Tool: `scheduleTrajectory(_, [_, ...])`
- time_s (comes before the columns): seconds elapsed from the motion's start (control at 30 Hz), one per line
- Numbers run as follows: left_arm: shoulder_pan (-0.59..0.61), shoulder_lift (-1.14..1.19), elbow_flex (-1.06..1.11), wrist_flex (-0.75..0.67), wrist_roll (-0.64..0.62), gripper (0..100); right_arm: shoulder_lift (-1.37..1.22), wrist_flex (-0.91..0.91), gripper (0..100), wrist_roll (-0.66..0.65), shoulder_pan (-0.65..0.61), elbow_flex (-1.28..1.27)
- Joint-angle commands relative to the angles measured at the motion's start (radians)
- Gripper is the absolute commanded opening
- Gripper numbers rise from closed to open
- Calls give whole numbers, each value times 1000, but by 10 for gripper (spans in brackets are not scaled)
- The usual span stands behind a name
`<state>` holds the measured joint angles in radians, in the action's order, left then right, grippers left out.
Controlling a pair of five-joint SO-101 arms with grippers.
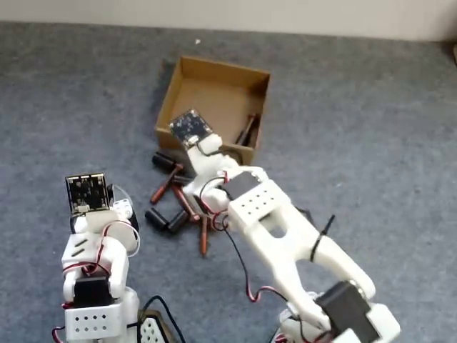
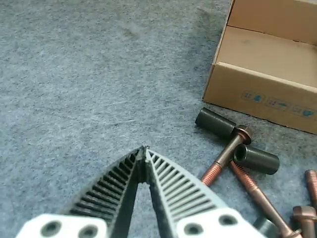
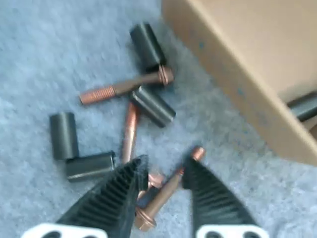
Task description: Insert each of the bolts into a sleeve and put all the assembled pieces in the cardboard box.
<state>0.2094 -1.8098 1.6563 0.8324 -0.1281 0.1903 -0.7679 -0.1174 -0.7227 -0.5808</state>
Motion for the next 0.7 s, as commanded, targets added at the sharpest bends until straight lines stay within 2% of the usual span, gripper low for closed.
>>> scheduleTrajectory(0.0, [10,-7,-2,-21,15,11,-51,-1,207,-11,-44,81])
scheduleTrajectory(0.1, [10,-7,-2,-21,15,11,-127,-1,207,-17,-65,139])
scheduleTrajectory(0.27, [10,-7,-2,-21,15,11,-277,-1,207,-129,-76,269])
scheduleTrajectory(0.53, [10,-7,-2,-21,15,11,-490,-1,200,-135,-70,427])
scheduleTrajectory(0.6, [10,-7,-2,-21,15,11,-510,-1,148,-137,-68,433])
scheduleTrajectory(0.67, [10,-7,-2,-21,15,11,-499,-5,52,-137,-58,432])
